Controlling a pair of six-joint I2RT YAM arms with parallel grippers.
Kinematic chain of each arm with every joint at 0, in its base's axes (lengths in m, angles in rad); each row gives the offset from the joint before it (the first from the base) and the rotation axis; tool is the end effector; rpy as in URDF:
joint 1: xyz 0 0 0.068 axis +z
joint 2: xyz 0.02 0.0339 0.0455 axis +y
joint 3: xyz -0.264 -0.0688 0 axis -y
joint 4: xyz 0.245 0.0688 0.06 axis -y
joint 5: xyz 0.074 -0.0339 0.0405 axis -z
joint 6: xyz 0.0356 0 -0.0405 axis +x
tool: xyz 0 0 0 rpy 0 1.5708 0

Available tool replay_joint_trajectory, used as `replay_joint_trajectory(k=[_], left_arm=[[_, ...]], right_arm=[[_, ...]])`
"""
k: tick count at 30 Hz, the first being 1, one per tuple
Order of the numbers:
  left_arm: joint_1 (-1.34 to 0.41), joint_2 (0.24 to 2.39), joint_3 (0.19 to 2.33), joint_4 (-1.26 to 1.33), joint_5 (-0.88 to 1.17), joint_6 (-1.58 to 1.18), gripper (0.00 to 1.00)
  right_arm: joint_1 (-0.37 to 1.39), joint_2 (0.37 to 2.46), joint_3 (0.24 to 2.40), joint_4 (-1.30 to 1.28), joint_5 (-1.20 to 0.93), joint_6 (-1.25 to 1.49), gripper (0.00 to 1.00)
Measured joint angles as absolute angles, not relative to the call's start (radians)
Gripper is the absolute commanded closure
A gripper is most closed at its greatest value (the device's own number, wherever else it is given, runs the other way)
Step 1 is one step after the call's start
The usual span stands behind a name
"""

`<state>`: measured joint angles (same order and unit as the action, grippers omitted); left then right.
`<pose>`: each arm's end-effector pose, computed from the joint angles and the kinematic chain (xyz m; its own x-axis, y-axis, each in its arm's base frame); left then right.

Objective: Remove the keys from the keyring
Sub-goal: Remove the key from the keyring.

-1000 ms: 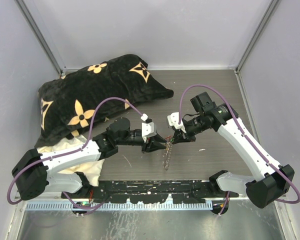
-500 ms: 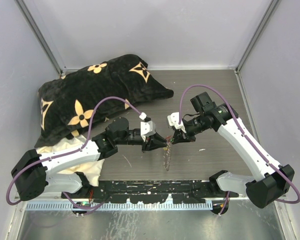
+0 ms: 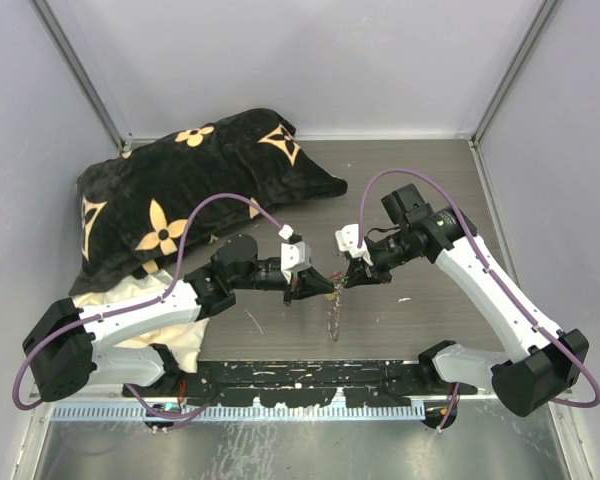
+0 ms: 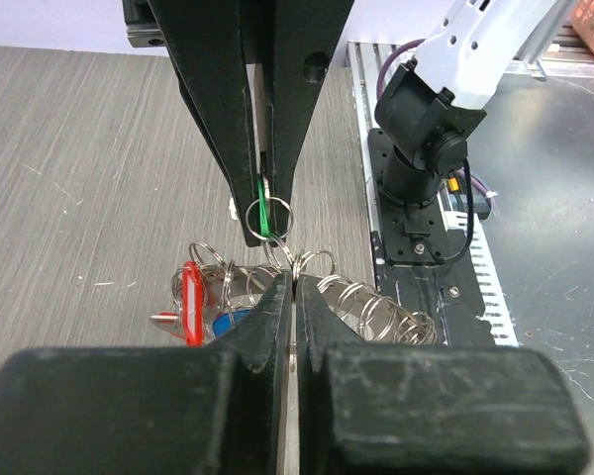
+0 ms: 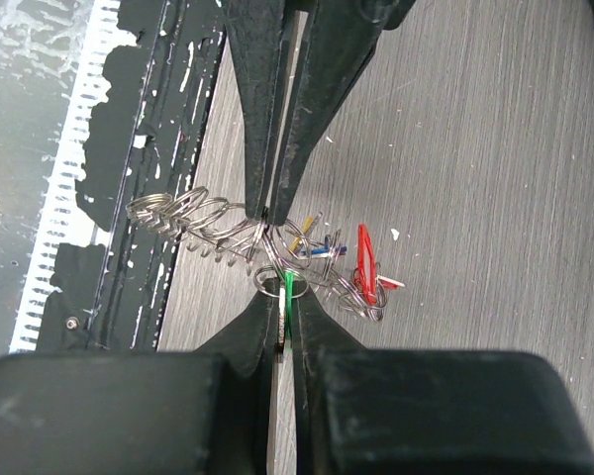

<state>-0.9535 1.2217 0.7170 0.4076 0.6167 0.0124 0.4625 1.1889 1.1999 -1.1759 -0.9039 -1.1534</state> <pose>0.1428 -0.2368 0.2856 -0.0437 0.0791 -0.9959 0.9990 0.0018 -0.0437 0.1700 0.1160 0.3330 0.1728 -0.5457 -0.8200 -0.9761 -0.2065 -0.0683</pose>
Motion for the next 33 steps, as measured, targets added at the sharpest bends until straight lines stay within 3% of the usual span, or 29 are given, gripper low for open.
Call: replay_joint_trajectory(k=[13,33], left_arm=[[-0.955,1.21,0.717,0.388,0.606,0.056,1.0],[-1.103,1.092,0.658,0.294,0.267,0.377,1.0]], right_arm=[[0.418,1.188,1.19,-1.155,-0.913,-1.097,0.99],[0.321,1.187,1.161,-1.067,-1.023,-0.943,0.99]])
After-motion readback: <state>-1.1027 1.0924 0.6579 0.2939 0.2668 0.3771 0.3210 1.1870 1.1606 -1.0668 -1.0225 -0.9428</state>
